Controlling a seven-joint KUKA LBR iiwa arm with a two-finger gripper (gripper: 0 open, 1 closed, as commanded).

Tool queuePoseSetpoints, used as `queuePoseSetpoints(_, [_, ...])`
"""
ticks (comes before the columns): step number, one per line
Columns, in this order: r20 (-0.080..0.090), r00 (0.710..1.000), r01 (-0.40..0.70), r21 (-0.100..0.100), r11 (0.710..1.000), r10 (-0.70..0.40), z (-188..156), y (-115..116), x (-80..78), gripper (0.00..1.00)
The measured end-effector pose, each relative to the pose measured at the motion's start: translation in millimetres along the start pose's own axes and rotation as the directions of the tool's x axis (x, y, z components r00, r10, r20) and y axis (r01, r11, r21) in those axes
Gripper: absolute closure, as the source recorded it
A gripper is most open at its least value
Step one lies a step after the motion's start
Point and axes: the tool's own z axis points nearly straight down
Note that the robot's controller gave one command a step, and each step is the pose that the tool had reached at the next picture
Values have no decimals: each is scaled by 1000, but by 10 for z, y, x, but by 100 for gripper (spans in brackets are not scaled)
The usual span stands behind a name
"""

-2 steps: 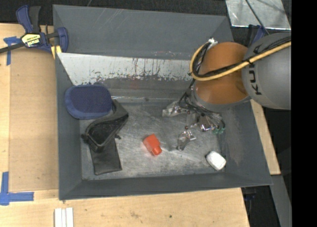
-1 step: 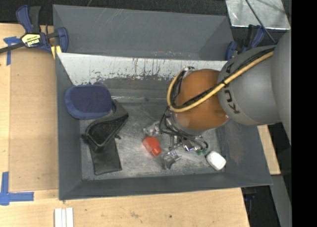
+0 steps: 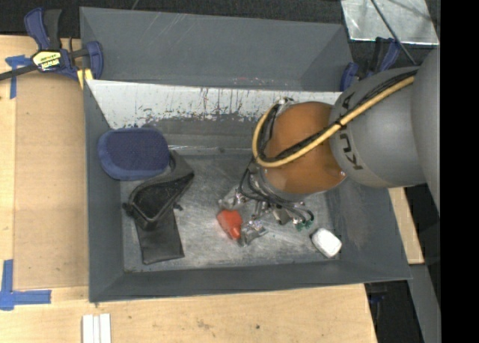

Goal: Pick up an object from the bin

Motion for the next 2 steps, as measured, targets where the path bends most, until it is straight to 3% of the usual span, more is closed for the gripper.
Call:
queuePoseSetpoints(1, [-11, 1000, -13, -3, 1000, 13, -1058, 14, -30, 100])
queuePoseSetpoints(2, [-12, 1000, 0, -4, 1000, 0, -1645, 128, -10, 100])
